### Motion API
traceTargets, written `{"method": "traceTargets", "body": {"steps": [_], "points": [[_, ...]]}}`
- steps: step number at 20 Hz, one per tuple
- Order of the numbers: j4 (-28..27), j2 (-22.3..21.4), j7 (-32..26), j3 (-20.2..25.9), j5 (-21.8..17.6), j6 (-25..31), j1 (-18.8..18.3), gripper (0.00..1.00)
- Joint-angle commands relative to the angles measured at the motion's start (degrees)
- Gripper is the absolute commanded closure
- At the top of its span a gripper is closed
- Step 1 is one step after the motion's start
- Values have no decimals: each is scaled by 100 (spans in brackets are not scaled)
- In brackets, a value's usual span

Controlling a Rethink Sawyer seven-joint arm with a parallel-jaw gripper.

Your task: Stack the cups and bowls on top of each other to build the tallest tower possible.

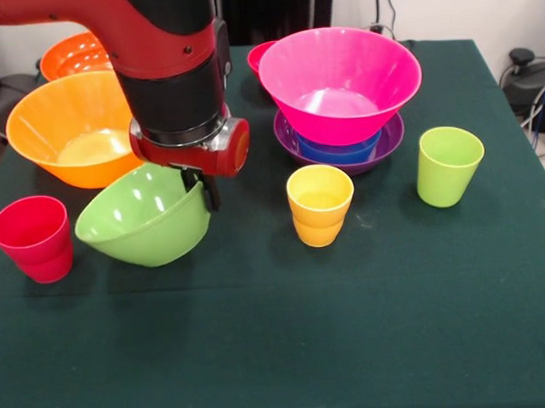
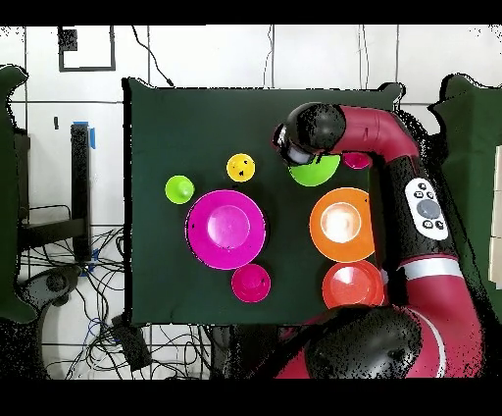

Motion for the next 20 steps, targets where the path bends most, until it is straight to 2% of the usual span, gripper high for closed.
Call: {"method": "traceTargets", "body": {"steps": [1, 8, 20], "points": [[608, -414, -1328, 181, 173, 570, 11, 100], [1003, -833, -1344, 283, 404, 504, -87, 100], [1290, -1440, -1375, 382, 696, 780, -144, 100]]}}
